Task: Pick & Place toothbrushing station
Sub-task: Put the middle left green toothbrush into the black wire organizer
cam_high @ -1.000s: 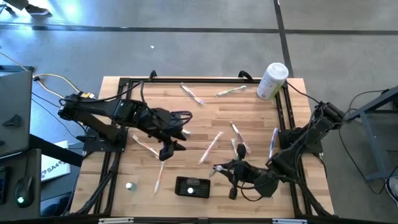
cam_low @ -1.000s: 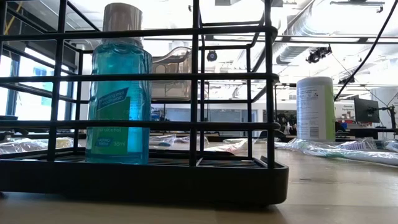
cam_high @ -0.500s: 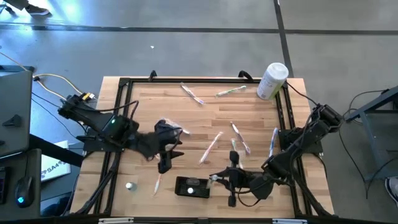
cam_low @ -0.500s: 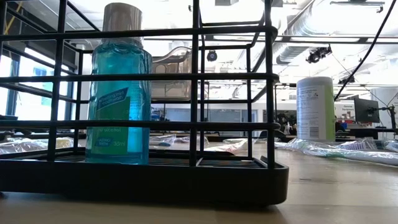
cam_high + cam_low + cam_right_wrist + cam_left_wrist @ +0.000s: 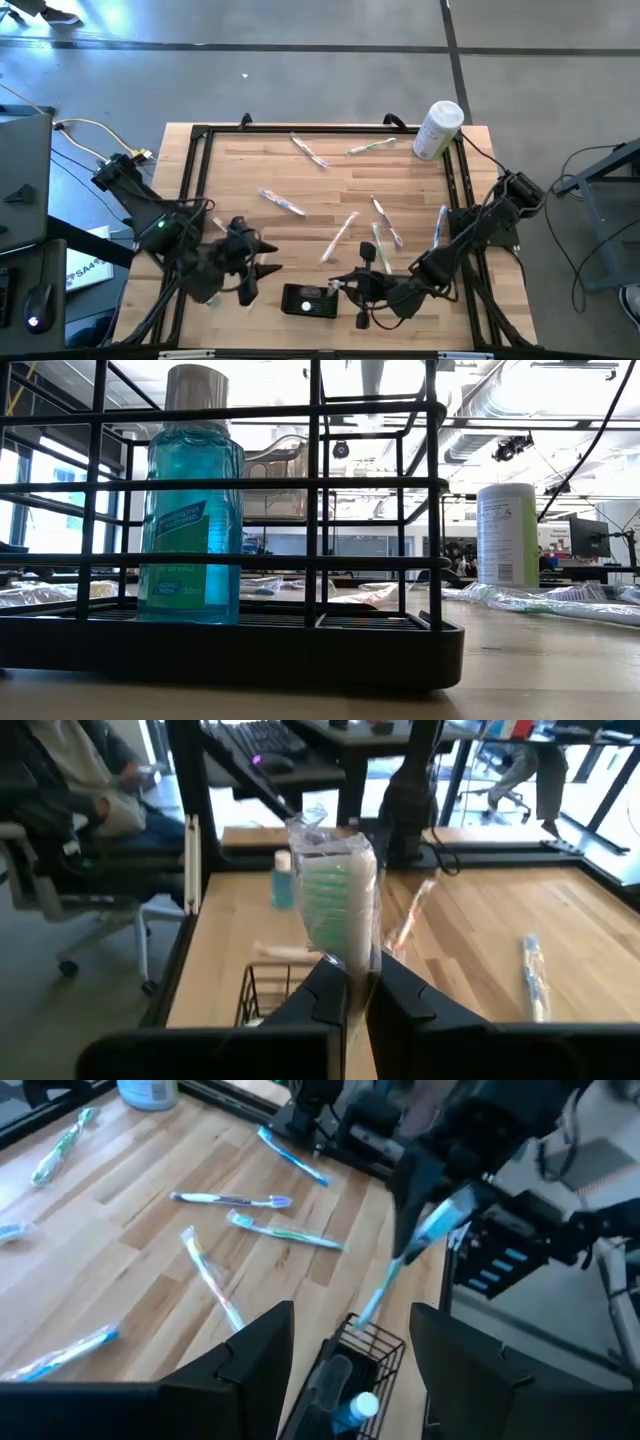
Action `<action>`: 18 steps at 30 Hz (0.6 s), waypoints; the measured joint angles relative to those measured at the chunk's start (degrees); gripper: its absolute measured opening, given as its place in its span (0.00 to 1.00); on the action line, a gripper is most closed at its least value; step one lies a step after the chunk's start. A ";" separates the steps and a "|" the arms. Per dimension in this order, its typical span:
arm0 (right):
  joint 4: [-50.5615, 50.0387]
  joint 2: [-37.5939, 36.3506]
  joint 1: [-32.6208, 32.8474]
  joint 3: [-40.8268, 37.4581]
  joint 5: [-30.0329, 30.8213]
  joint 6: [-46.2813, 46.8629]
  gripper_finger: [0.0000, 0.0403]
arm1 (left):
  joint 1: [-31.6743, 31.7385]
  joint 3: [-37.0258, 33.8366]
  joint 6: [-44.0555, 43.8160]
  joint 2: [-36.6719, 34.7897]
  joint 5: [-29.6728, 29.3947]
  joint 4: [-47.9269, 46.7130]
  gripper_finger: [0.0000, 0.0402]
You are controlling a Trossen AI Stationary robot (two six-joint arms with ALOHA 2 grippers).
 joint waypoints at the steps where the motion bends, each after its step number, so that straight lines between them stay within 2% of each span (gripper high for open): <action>1: -0.47 0.09 0.00 -0.02 -0.02 0.20 0.03 | -0.71 0.00 -0.54 0.00 -1.11 0.01 0.49; 6: -0.10 1.22 0.02 -0.07 -0.89 0.34 0.03 | -3.66 0.00 -3.15 0.70 -5.28 0.16 0.49; 18: 2.93 5.84 -0.70 -0.06 -2.92 2.29 0.03 | -4.34 0.00 -4.37 3.84 -6.73 0.27 0.49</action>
